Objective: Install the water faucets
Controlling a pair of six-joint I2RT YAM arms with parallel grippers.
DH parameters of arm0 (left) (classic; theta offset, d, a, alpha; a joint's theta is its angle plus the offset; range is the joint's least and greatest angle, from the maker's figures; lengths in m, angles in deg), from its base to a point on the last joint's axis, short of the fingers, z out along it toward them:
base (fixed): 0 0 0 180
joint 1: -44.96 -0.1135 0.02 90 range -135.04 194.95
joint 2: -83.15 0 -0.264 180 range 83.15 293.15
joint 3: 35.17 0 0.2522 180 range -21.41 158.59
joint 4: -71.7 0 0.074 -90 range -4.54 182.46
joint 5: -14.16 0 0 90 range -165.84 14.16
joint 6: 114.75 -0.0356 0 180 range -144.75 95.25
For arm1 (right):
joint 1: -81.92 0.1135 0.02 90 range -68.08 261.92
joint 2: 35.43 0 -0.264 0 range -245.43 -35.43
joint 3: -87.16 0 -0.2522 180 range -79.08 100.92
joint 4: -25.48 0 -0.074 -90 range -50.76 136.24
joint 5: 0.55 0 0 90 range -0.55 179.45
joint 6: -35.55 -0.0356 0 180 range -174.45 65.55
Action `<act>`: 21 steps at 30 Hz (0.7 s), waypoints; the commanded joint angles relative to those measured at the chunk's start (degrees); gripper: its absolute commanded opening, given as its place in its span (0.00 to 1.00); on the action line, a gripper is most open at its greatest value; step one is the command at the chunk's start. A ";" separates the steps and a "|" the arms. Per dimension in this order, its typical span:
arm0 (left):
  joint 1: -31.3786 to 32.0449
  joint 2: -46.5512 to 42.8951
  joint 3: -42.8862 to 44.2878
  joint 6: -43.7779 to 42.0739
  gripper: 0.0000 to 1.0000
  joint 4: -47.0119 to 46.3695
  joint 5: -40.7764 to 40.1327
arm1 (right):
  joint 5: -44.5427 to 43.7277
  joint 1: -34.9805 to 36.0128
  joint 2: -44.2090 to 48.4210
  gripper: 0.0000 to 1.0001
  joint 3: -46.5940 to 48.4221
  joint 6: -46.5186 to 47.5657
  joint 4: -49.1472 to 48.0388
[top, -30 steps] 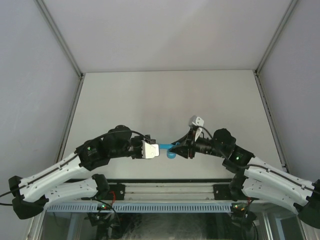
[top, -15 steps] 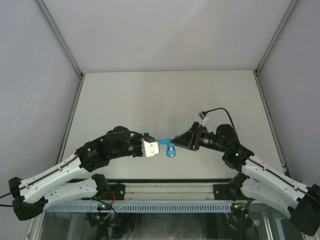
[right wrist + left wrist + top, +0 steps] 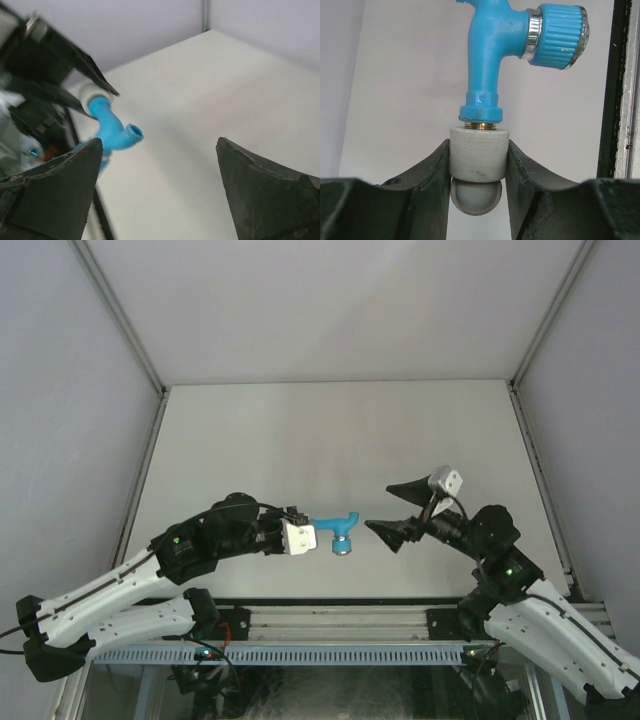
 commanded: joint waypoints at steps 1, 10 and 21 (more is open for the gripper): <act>-0.19 -0.87 0.99 0.60 0.00 -2.59 1.91 | 5.18 3.54 3.48 0.99 1.46 47.64 7.16; -0.16 -0.67 1.77 0.62 0.00 -1.16 2.89 | -11.25 21.94 1.23 1.00 0.32 81.92 9.29; -0.14 -0.39 2.59 0.97 0.00 -0.22 4.71 | -28.26 34.02 -2.99 0.89 -0.88 95.58 5.23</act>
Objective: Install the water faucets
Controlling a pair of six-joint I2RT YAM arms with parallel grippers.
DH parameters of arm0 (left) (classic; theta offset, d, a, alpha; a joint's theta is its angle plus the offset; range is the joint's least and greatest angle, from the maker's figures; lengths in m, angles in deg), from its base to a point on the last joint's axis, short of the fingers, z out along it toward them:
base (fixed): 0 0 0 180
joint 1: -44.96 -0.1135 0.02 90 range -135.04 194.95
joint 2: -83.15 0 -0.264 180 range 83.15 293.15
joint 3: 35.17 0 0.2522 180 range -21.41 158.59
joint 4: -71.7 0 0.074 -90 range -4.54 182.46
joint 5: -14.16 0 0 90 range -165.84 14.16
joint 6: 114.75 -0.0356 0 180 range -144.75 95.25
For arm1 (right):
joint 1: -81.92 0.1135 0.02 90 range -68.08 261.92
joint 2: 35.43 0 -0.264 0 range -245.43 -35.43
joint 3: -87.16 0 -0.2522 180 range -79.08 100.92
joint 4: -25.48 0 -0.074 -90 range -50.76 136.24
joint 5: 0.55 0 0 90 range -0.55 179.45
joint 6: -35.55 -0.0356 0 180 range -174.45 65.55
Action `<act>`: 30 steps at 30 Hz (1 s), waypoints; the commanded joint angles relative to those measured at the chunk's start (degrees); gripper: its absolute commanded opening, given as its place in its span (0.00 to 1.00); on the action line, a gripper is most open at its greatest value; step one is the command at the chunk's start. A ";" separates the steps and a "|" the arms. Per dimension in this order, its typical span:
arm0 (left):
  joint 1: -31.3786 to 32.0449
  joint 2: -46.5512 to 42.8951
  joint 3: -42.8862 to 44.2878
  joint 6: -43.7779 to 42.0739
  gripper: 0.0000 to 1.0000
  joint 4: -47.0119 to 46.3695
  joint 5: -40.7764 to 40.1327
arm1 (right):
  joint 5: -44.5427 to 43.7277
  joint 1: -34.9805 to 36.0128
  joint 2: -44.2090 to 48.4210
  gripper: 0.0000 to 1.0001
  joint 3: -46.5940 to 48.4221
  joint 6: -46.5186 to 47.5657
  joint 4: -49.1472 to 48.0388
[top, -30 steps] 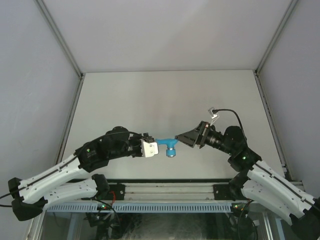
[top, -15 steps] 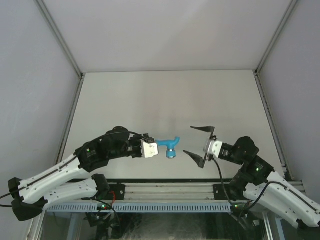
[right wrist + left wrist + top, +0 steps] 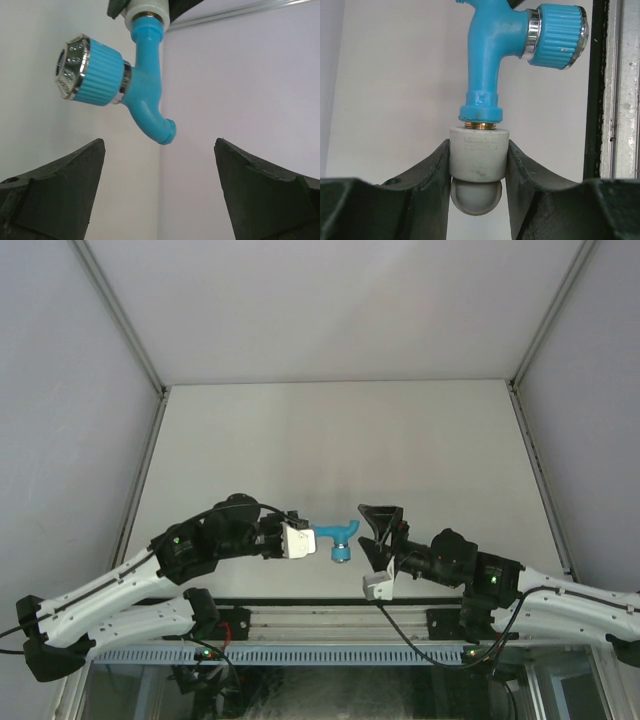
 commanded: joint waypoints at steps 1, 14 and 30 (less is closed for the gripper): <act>-0.14 -0.31 2.69 0.82 0.00 -2.24 2.02 | -5.84 2.85 -0.18 0.85 -0.87 8.19 -6.50; -0.15 -0.57 2.75 1.34 0.00 -1.99 2.24 | 1.76 5.39 -5.95 0.65 -0.87 2.96 -11.09; -0.19 1.67 2.75 1.13 0.00 -4.25 2.49 | 8.38 5.37 -0.26 0.12 -0.12 -20.49 -8.68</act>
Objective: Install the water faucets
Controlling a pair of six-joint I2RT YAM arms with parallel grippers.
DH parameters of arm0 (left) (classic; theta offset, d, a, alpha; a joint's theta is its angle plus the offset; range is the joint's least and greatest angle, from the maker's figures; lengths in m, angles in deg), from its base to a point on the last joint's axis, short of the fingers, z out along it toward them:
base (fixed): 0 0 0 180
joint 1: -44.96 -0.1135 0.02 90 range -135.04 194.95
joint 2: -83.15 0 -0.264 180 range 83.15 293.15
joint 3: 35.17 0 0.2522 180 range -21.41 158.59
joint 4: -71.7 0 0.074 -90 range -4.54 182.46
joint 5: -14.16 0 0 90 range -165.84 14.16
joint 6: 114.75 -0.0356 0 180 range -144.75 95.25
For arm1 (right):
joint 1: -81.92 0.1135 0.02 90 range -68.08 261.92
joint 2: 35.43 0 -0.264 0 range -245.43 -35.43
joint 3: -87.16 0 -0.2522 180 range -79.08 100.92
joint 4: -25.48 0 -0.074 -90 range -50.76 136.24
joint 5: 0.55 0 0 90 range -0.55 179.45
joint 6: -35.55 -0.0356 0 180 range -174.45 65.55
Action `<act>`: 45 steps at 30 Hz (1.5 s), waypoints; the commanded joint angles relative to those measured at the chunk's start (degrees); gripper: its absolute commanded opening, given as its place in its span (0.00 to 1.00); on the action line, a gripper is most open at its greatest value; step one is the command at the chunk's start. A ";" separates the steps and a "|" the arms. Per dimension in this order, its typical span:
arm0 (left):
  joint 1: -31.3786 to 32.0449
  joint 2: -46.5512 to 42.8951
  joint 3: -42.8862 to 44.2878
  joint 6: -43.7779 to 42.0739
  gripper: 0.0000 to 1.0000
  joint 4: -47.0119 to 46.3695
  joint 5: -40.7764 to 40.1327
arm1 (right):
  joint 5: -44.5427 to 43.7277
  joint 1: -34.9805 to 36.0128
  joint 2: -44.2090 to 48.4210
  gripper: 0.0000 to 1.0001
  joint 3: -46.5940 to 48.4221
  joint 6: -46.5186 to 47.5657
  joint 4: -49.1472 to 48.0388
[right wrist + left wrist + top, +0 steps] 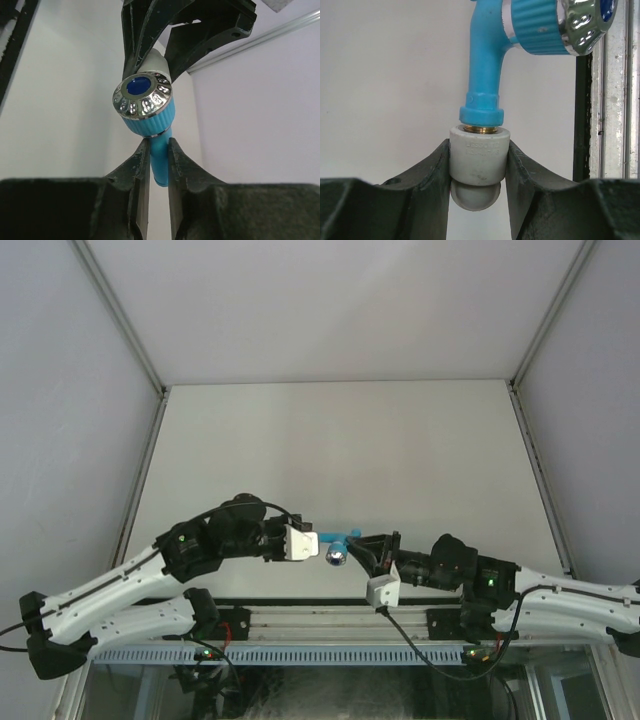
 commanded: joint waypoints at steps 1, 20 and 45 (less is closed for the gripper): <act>-0.16 0.50 2.79 0.74 0.00 -5.69 0.50 | 3.69 0.50 0.32 0.11 1.16 -9.90 -2.77; -0.14 0.50 3.35 0.43 0.00 -6.01 1.61 | 8.02 -4.35 -3.32 0.63 2.68 -13.60 -0.67; 1.30 -2.01 -0.12 -0.08 0.00 -10.21 -5.39 | 14.81 -19.75 -7.54 0.00 5.87 -63.87 -13.53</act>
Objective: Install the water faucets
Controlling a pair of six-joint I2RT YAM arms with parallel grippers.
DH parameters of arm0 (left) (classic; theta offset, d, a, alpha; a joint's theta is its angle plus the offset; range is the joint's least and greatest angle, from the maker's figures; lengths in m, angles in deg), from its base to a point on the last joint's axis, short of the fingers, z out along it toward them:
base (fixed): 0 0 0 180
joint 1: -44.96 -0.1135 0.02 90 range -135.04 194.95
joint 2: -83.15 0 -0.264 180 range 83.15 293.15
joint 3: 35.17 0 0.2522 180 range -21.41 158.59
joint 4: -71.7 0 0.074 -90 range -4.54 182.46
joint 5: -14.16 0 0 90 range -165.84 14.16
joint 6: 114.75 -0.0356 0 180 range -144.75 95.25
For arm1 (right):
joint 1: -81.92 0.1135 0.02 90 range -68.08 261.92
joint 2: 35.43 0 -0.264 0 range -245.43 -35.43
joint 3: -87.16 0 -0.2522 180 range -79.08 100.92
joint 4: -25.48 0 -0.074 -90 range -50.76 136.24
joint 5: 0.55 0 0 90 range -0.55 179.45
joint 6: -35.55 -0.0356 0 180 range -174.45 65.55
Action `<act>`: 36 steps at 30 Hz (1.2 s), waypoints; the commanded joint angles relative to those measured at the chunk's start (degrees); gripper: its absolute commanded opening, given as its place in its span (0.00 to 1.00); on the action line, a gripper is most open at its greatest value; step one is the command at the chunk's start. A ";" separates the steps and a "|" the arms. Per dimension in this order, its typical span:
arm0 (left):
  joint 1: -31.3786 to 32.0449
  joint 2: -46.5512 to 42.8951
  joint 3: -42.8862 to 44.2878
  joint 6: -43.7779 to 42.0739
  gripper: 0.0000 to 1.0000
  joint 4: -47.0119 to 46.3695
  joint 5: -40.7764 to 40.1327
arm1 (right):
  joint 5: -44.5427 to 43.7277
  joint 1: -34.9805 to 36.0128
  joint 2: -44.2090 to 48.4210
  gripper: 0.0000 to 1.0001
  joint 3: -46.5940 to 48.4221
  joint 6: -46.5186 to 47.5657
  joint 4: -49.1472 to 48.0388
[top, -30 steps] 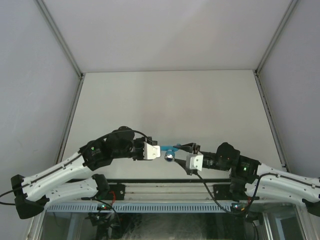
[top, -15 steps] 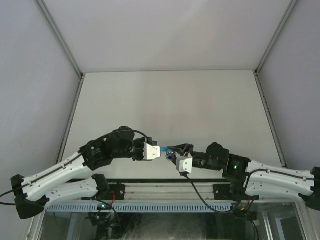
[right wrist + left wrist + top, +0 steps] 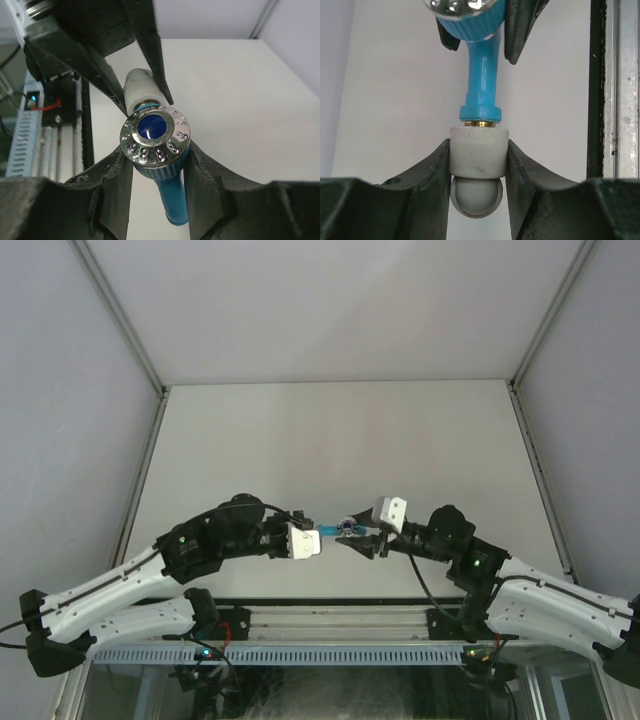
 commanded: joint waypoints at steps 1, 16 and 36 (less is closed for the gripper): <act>0.02 -2.96 -0.25 -0.12 0.00 -6.36 -3.88 | 0.38 -4.48 0.29 0.00 3.05 -21.87 -4.08; 0.47 -4.65 -1.41 -0.75 0.00 -7.07 -6.24 | 12.36 -13.76 -5.22 0.00 6.91 -48.13 -2.43; 0.55 -10.18 -5.25 1.95 0.00 -12.78 0.92 | 22.89 -15.72 -2.35 0.69 9.27 -37.27 -0.70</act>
